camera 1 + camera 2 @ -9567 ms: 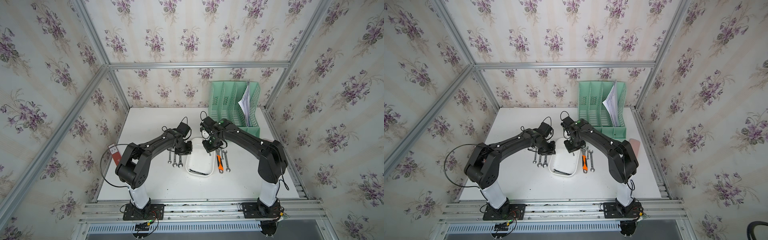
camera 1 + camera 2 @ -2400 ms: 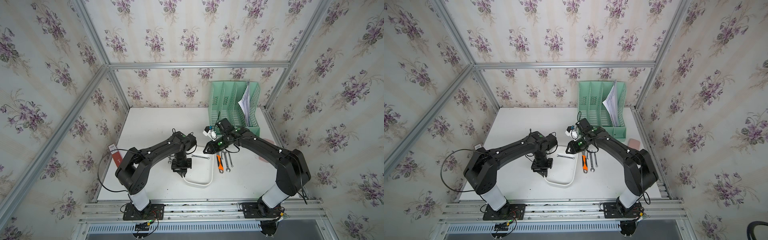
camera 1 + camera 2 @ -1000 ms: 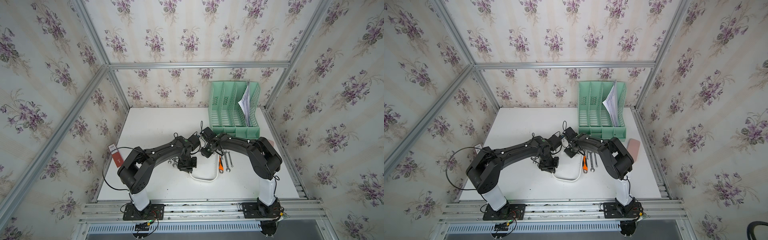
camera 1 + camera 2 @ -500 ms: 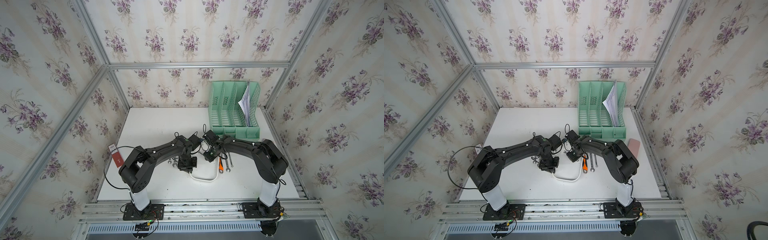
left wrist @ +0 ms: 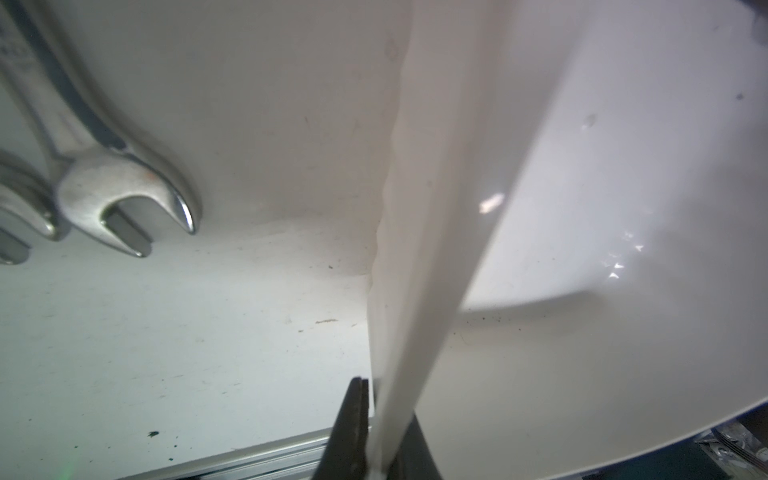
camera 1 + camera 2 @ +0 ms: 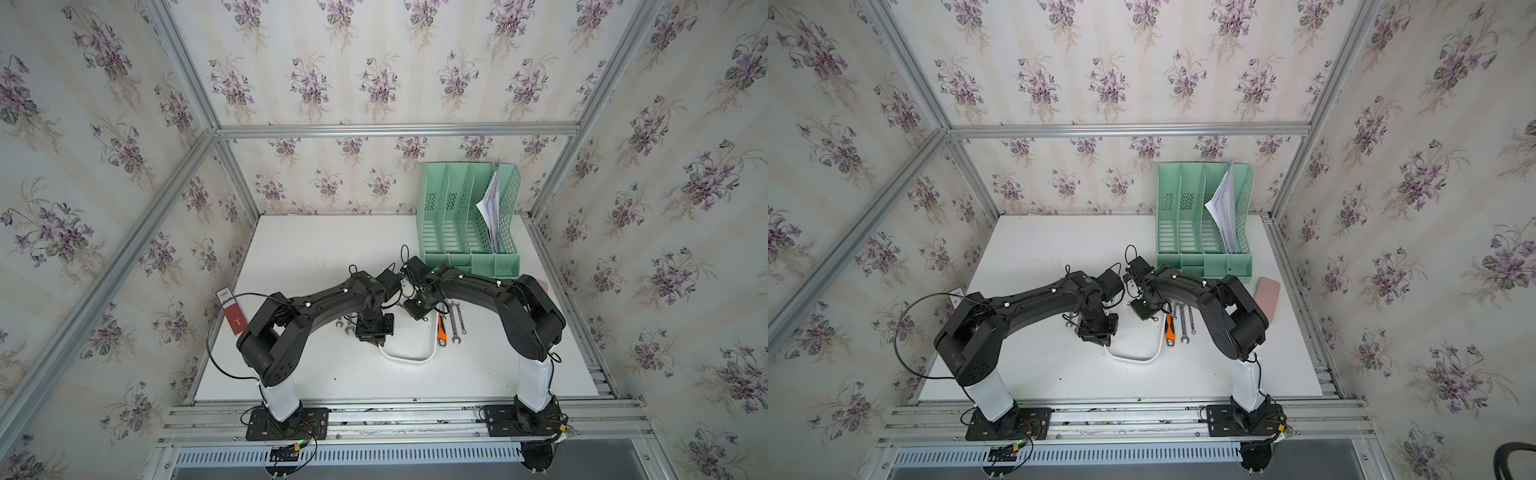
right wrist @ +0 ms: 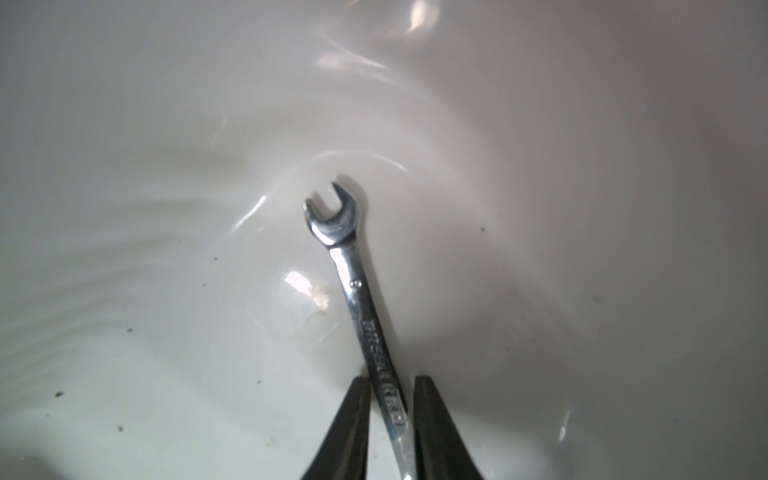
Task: Take out the wrench from the storage box
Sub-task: Pick up the wrench from the storage box.
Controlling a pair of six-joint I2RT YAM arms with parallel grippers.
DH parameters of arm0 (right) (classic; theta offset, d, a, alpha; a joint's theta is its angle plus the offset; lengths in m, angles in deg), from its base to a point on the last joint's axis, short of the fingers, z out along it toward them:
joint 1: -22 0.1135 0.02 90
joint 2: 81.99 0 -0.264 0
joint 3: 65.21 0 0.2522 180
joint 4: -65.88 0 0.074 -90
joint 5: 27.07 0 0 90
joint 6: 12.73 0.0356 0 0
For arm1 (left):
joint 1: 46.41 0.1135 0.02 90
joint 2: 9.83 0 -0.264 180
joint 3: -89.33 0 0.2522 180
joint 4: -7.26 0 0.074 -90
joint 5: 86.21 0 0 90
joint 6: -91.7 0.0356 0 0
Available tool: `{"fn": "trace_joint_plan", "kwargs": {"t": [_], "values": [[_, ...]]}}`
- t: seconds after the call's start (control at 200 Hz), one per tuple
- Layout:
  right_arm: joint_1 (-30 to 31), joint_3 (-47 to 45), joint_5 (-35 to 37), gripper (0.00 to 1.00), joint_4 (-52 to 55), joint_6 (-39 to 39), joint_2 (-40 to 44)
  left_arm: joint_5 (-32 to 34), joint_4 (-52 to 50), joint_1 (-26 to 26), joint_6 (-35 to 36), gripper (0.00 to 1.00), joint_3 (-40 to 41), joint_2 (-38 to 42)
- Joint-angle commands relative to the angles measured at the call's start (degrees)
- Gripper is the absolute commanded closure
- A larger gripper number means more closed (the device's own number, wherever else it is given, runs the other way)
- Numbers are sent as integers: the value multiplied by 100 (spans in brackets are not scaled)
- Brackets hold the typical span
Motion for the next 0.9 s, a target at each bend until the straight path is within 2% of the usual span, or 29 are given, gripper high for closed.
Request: {"fn": "trace_joint_plan", "kwargs": {"t": [0.0, 0.385, 0.714, 0.894], "values": [[38, 107, 166, 76, 551, -35, -152, 393, 499, 8, 4, 95, 26, -2], [127, 547, 288, 73, 936, -88, -607, 367, 507, 8, 36, 95, 24, 16], [128, 743, 439, 89, 1138, -97, -686, 362, 533, 25, 29, 95, 84, 33], [122, 793, 412, 89, 1158, -115, -546, 362, 534, 43, 20, 94, 120, 42]]}}
